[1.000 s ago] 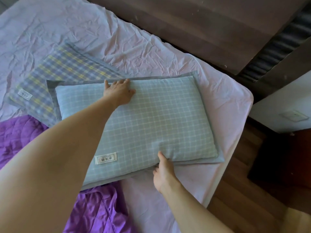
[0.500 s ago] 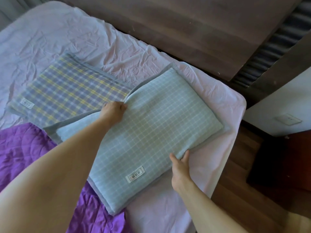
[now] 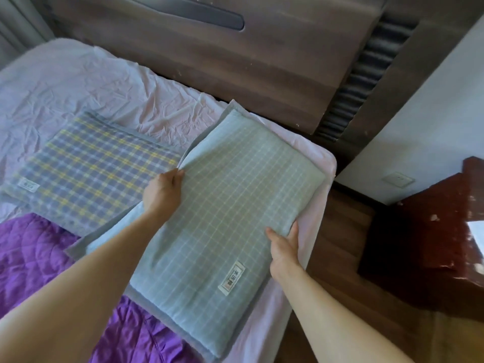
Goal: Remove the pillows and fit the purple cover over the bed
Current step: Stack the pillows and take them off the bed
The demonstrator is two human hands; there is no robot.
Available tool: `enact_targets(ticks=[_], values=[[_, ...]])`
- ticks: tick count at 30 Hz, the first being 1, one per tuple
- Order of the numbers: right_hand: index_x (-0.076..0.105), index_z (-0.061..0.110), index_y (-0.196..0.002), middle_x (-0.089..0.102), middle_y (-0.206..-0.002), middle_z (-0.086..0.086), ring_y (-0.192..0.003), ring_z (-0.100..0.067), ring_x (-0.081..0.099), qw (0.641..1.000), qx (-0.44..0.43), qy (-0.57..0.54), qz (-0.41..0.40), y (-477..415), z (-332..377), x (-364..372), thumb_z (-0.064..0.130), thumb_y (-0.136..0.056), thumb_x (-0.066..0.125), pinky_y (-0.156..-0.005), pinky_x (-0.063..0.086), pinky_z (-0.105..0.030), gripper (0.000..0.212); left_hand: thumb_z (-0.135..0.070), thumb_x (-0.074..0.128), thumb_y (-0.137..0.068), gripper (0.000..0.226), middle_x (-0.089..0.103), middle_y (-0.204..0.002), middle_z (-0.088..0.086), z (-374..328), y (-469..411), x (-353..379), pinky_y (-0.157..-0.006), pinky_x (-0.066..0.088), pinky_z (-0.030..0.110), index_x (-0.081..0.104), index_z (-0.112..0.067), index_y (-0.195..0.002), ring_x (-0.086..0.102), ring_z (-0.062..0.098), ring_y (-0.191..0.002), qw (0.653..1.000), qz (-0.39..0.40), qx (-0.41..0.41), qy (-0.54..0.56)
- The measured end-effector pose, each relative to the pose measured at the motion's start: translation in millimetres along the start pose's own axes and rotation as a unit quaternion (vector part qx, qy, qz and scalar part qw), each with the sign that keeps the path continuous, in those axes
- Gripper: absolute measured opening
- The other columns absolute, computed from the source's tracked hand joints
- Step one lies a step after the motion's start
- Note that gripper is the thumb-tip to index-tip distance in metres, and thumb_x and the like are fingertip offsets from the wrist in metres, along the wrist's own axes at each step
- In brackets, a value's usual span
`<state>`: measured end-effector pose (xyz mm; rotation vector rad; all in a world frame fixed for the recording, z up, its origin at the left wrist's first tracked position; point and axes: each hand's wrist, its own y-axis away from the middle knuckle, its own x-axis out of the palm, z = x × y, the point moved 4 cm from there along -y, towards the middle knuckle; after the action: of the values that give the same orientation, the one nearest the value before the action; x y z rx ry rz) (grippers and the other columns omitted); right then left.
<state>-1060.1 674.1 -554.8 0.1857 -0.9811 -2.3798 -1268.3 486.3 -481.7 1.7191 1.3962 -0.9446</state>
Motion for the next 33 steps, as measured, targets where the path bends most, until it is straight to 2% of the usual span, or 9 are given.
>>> enact_targets(ticks=[4,8,15,19,22,25,29,33], values=[[0.024,0.037,-0.144,0.050,-0.135,0.001,-0.115,-0.021,0.056,1.000,-0.027,0.003,0.006,11,45,-33,0.001,-0.087,0.058,-0.099,0.045,-0.049,0.075,-0.038,0.035,-0.099,0.037,0.059,-0.074,0.010,-31,33,4,-0.061,0.038,0.033,0.060,-0.013,-0.087,0.058,0.034,-0.075,0.996,0.006,-0.039,0.077],[0.027,0.040,-0.143,0.049,-0.137,0.003,-0.117,-0.018,0.055,0.998,-0.064,0.003,-0.007,21,87,-83,0.000,-0.086,0.058,-0.100,0.046,-0.048,0.076,-0.036,0.034,-0.099,0.038,0.055,-0.070,0.009,-81,69,10,-0.059,0.035,0.033,0.053,-0.012,-0.077,0.053,0.032,-0.071,0.991,0.002,-0.053,0.121],[0.026,0.034,-0.145,0.049,-0.135,-0.001,-0.116,-0.020,0.054,0.992,-0.122,-0.011,-0.044,45,153,-196,-0.007,-0.087,0.055,-0.098,0.046,-0.047,0.077,-0.037,0.036,-0.098,0.039,0.053,-0.071,0.010,-182,139,39,-0.061,0.033,0.031,0.052,-0.008,-0.077,0.049,0.029,-0.068,0.985,0.010,-0.052,0.165],[0.020,0.035,-0.147,0.034,-0.148,0.002,-0.125,-0.017,0.045,0.987,-0.136,0.001,-0.083,46,183,-281,-0.005,-0.087,0.055,-0.104,0.041,-0.042,0.080,-0.035,0.035,-0.098,0.041,0.051,-0.066,0.009,-244,186,73,-0.062,0.035,0.034,0.052,-0.004,-0.078,0.050,0.028,-0.067,0.979,0.034,-0.030,0.199],[0.019,0.038,-0.146,0.024,-0.153,0.002,-0.135,-0.022,0.035,0.986,-0.138,0.017,-0.096,39,203,-348,-0.002,-0.088,0.056,-0.108,0.035,-0.048,0.080,-0.035,0.035,-0.098,0.039,0.052,-0.065,0.008,-296,223,102,-0.064,0.039,0.036,0.049,-0.008,-0.073,0.052,0.030,-0.069,0.974,0.051,-0.029,0.220],[0.021,0.041,-0.144,0.033,-0.148,0.001,-0.131,-0.024,0.041,0.982,-0.137,0.024,-0.128,30,219,-416,0.000,-0.086,0.058,-0.105,0.040,-0.050,0.080,-0.036,0.034,-0.097,0.037,0.058,-0.073,0.011,-348,259,134,-0.069,0.043,0.037,0.052,-0.010,-0.078,0.057,0.032,-0.075,0.970,0.078,-0.023,0.228],[0.024,0.044,-0.142,0.038,-0.140,-0.005,-0.115,-0.023,0.052,0.978,-0.137,0.025,-0.157,17,237,-491,0.005,-0.083,0.061,-0.096,0.048,-0.047,0.080,-0.036,0.033,-0.097,0.039,0.053,-0.065,0.003,-406,296,172,-0.059,0.038,0.033,0.048,-0.013,-0.068,0.051,0.026,-0.065,0.968,0.095,-0.019,0.233],[0.024,0.042,-0.143,0.038,-0.138,-0.007,-0.109,-0.023,0.054,0.977,-0.134,0.032,-0.161,0,254,-557,0.004,-0.086,0.059,-0.091,0.051,-0.045,0.077,-0.037,0.033,-0.098,0.040,0.057,-0.070,0.003,-456,328,207,-0.053,0.036,0.029,0.054,-0.011,-0.075,0.051,0.019,-0.060,0.967,0.108,-0.035,0.228]])
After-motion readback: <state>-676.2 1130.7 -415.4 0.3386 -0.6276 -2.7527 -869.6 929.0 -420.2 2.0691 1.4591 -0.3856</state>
